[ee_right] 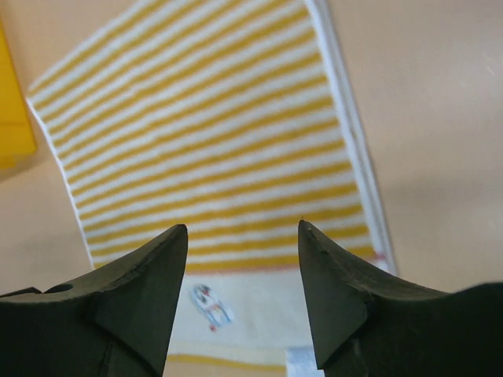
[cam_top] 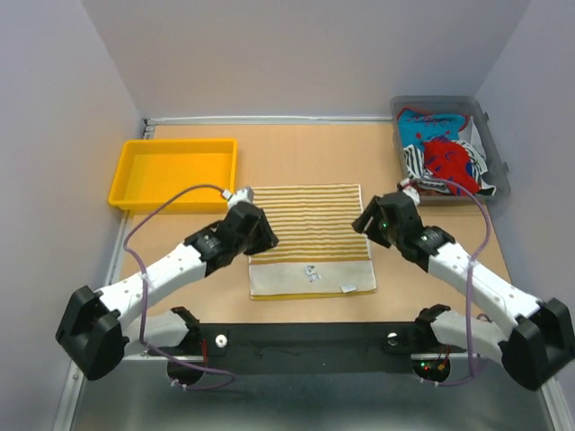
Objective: Fold and stack the towels
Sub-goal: Fold the towel
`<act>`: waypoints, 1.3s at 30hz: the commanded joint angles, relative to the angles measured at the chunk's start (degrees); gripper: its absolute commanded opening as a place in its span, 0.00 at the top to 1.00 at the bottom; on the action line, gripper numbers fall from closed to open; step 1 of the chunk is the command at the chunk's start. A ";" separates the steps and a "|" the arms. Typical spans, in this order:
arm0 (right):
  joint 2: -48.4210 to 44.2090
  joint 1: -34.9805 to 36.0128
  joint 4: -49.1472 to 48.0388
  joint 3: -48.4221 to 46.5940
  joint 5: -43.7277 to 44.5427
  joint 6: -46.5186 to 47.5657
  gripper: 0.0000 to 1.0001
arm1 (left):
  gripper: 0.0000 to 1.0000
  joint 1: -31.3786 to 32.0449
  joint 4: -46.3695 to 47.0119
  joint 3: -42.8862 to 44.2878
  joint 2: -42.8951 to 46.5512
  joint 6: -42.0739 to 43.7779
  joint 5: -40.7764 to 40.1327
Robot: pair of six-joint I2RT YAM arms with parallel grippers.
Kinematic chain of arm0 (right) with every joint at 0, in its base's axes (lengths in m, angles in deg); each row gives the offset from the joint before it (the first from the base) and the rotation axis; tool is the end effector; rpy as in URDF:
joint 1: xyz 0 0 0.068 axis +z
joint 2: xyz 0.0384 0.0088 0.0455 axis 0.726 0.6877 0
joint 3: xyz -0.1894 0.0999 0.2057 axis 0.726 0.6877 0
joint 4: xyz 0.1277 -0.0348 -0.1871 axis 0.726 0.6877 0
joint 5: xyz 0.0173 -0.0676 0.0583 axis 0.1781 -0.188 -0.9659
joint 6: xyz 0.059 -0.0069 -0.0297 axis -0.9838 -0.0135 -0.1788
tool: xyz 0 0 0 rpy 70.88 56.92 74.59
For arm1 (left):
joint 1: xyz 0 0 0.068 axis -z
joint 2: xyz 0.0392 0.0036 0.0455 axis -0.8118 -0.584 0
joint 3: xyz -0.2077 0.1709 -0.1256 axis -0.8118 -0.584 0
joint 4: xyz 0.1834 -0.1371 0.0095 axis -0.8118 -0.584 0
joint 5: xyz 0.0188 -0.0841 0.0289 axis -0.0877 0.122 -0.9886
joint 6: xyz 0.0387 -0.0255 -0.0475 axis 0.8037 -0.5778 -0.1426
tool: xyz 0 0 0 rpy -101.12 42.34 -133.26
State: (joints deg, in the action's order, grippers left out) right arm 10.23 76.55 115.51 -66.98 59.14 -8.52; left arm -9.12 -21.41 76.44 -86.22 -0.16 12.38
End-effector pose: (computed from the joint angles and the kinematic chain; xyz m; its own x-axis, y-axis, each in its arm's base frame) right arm 0.1496 0.0729 0.2573 -0.6477 0.5025 -0.5727 0.2470 0.8496 0.4661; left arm 0.1389 -0.1318 0.2560 -0.7873 -0.2891 -0.5445 0.0707 0.8350 -0.5456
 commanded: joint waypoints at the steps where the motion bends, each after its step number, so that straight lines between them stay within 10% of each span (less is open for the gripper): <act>1: 11.83 -1.08 -18.77 -6.92 -0.84 6.81 0.36 | 0.51 -7.25 9.37 9.62 -8.61 9.14 -1.68; 18: 51.75 -13.11 -46.30 -22.05 -11.66 8.14 0.53 | 0.73 -22.12 22.05 35.65 -51.08 16.97 4.23; 28: 52.23 -17.34 -46.05 -18.53 -9.54 12.60 0.53 | 0.66 -23.08 21.70 32.31 -50.57 15.56 2.90; 39: 39.21 -7.62 -19.99 -23.37 -9.91 30.62 0.31 | 0.29 -18.52 13.54 29.34 -30.27 18.29 -3.15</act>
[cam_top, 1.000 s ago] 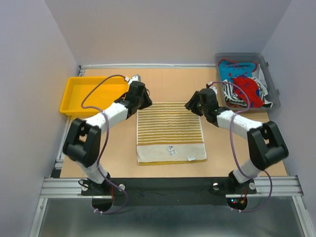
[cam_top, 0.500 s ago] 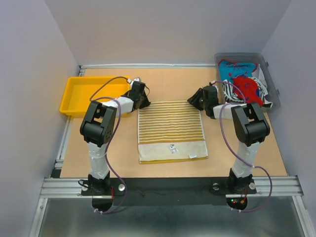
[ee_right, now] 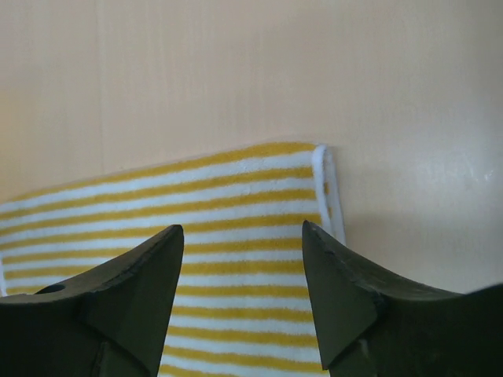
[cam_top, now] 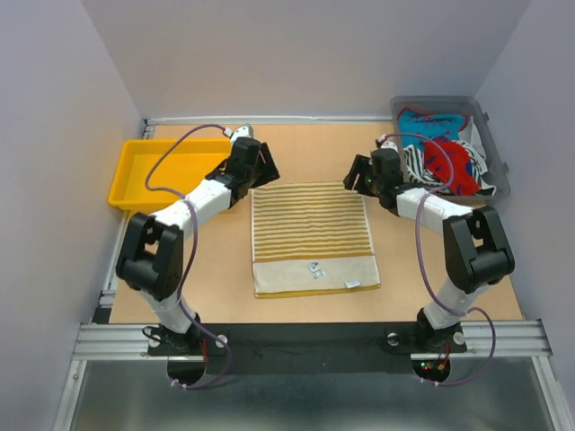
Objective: Fold and stack the towels
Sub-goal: Fold the towel
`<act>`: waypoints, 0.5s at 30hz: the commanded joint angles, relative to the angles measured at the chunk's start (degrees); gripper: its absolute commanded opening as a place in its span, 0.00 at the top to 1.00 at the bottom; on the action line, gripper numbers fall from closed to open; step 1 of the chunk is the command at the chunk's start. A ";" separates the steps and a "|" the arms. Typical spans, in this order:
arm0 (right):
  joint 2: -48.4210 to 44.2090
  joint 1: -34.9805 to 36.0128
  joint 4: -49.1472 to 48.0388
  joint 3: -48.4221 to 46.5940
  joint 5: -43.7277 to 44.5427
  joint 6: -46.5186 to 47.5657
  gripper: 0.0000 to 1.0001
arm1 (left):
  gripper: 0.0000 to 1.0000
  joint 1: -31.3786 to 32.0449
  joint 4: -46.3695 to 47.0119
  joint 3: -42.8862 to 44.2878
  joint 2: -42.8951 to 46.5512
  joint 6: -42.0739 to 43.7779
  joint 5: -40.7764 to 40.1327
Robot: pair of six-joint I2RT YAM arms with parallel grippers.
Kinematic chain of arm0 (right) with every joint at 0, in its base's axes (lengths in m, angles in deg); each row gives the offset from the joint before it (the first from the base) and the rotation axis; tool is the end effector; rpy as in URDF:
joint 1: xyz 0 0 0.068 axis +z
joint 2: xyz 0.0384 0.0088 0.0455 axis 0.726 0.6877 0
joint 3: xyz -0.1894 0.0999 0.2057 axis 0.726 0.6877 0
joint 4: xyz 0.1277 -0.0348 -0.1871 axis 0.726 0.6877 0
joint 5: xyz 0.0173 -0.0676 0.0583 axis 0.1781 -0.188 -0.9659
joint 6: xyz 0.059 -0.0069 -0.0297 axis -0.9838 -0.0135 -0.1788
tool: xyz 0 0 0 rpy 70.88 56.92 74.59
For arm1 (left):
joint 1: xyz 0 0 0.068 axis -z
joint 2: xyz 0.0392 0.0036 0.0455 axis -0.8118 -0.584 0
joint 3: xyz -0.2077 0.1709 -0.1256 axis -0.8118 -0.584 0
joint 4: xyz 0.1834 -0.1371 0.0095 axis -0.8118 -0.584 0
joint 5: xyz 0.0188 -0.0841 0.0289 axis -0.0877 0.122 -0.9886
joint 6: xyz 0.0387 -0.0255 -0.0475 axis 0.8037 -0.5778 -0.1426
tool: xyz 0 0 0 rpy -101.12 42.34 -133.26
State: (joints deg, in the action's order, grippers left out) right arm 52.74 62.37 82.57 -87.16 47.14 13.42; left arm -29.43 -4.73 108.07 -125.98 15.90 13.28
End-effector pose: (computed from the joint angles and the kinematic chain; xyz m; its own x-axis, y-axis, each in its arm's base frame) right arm 0.3524 0.0991 0.2398 -0.5867 0.3403 -0.7348 0.0281 0.9154 0.4015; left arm 0.3558 -0.1595 0.2740 -0.5862 -0.3418 -0.7345 0.0270 0.8979 -0.4393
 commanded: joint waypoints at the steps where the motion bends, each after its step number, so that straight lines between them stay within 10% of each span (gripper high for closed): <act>1: -3.75 8.16 15.09 -3.20 2.97 9.65 0.31 | 0.26 1.79 -3.85 -3.09 11.15 2.49 -4.67; 15: -3.49 30.85 33.56 -0.12 9.39 6.06 0.20 | 0.06 1.09 -11.59 -15.66 36.47 12.51 -17.59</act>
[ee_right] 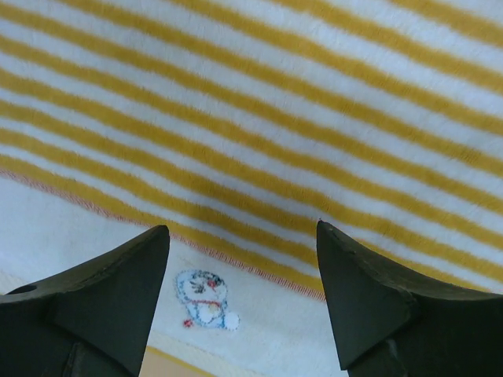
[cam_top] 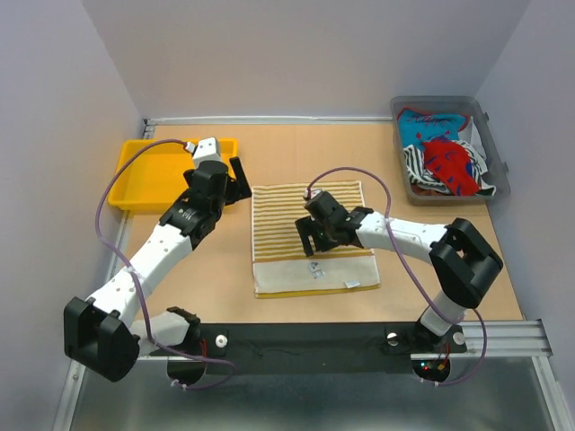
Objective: Fold and stack the towels
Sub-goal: Fold the towel
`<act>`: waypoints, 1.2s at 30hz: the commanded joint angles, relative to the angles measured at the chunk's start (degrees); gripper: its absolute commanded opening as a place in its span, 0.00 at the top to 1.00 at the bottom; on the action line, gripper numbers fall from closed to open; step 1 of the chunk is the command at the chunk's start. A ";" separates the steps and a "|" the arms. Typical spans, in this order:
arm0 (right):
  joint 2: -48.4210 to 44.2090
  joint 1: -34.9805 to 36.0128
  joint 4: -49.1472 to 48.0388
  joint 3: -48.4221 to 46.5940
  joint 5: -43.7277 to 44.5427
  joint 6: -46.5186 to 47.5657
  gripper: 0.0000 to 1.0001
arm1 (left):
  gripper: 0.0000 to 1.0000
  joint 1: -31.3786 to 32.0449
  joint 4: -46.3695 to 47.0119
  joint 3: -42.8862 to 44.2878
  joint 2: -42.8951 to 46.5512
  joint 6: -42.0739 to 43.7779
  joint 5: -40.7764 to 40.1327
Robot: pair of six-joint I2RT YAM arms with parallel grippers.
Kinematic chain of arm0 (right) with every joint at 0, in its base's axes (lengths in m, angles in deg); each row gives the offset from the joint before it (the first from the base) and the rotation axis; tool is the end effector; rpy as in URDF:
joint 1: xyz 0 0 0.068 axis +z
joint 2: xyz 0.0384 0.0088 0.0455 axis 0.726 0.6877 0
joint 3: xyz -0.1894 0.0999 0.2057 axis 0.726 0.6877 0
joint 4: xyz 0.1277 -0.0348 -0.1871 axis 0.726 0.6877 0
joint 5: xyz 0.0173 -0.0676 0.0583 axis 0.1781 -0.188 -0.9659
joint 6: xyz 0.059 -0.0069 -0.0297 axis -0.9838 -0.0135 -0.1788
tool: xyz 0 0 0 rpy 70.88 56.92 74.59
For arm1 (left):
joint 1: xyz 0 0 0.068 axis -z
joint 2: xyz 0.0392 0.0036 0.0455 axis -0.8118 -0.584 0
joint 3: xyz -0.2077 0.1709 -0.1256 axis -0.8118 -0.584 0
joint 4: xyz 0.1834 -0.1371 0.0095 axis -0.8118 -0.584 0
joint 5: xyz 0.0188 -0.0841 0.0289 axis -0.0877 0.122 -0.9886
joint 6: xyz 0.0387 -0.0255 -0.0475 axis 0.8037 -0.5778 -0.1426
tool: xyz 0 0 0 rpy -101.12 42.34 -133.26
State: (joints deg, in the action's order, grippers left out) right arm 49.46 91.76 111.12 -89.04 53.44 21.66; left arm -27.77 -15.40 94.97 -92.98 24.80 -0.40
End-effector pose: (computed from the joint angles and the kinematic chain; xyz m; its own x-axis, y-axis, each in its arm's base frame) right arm 0.2305 0.2229 0.2239 -0.7834 -0.2859 -0.5519 -0.4030 0.9096 0.1008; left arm 0.2230 -0.0923 0.3503 -0.3704 -0.2635 -0.8907 -0.0012 0.9591 -0.2832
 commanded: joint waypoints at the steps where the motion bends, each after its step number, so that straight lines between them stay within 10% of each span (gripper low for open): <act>1: 0.14 2.24 5.46 2.37 3.45 -2.80 0.20 | 0.06 -0.57 -0.84 -4.14 4.00 3.61 -3.74; 17: -11.88 6.29 19.61 8.20 -0.77 -12.39 0.16 | 0.05 -1.01 0.66 -8.46 10.86 9.67 -3.21; 36: 2.33 -25.77 22.60 -25.83 -11.04 32.68 0.07 | 0.02 -1.01 2.07 -11.62 11.92 15.65 3.12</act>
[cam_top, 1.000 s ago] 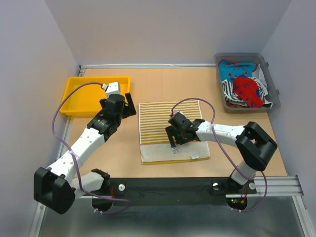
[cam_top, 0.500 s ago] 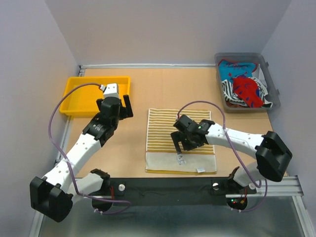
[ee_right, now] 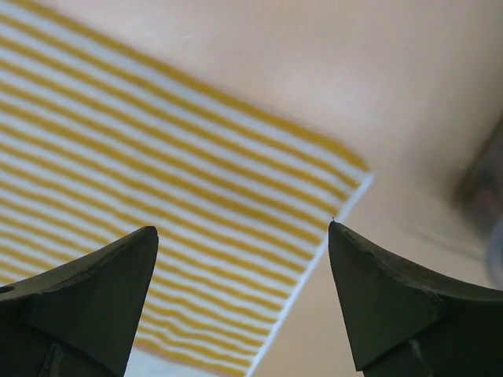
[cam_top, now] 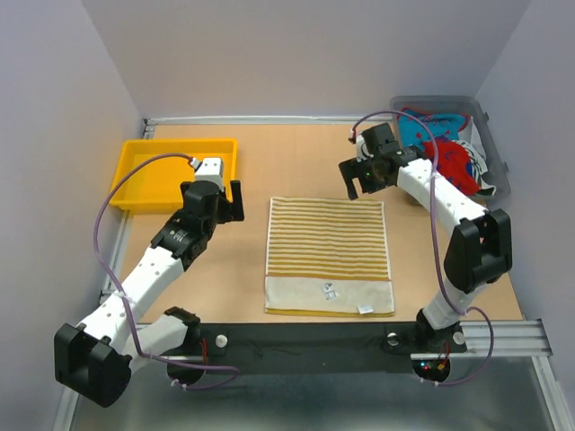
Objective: Fold and stack the towels
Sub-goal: Fold the towel
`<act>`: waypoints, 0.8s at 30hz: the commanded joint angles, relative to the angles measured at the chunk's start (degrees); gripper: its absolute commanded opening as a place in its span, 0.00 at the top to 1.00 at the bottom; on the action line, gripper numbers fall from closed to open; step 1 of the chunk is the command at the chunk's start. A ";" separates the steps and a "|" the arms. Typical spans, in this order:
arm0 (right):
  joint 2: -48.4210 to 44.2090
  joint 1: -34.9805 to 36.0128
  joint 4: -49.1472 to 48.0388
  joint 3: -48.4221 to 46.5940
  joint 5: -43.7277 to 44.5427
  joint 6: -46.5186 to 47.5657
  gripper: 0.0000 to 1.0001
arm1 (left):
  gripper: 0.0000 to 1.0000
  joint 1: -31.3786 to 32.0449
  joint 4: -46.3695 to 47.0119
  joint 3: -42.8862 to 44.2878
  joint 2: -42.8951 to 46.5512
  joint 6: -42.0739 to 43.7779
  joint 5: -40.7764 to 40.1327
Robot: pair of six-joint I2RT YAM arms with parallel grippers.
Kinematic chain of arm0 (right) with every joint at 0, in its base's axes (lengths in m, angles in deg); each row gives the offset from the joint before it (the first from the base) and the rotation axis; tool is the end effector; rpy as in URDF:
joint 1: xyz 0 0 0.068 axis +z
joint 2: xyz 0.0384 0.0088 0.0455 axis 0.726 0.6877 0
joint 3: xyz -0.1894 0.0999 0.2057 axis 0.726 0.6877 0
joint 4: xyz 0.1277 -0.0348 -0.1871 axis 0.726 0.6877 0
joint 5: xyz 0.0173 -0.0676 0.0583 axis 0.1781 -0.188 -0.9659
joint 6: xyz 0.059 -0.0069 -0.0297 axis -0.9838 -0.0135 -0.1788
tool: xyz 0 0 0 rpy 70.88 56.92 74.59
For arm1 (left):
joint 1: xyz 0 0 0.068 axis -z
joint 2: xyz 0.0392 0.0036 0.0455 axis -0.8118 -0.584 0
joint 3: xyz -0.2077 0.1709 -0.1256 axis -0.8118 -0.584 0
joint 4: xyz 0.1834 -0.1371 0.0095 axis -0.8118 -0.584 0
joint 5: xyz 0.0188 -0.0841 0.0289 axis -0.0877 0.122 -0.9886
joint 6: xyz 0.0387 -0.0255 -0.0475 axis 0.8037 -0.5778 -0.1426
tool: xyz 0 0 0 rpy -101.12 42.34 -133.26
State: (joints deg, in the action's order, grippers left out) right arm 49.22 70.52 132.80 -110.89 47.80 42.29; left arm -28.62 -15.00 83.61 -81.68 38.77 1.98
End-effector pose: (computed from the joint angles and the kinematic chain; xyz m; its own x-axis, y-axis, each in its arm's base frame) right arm 0.3042 0.1337 0.3070 -0.7607 -0.3325 -0.5575 -0.3892 0.9210 -0.0182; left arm 0.1792 -0.0696 0.3234 -0.3617 -0.0310 -0.9318 0.1117 0.9908 -0.0763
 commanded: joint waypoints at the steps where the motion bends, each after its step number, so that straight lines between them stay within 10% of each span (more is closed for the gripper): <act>1: 3.45 -5.67 0.92 -4.68 -6.02 13.29 0.08 | 0.02 -0.16 1.67 -0.35 0.44 1.60 0.91; 8: 12.06 -12.62 0.92 -9.33 -8.12 20.15 0.30 | 0.02 -0.16 2.29 -0.17 -1.75 1.60 3.20; 24: 21.21 -13.33 0.92 -8.99 -5.50 24.29 0.36 | 0.02 -0.16 -1.58 13.88 -17.75 5.64 7.94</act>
State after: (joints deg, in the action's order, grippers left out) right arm 70.55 57.60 133.48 -119.61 41.35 64.92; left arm -28.64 -16.60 93.66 -97.39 42.37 8.89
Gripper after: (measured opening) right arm 0.638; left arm 0.975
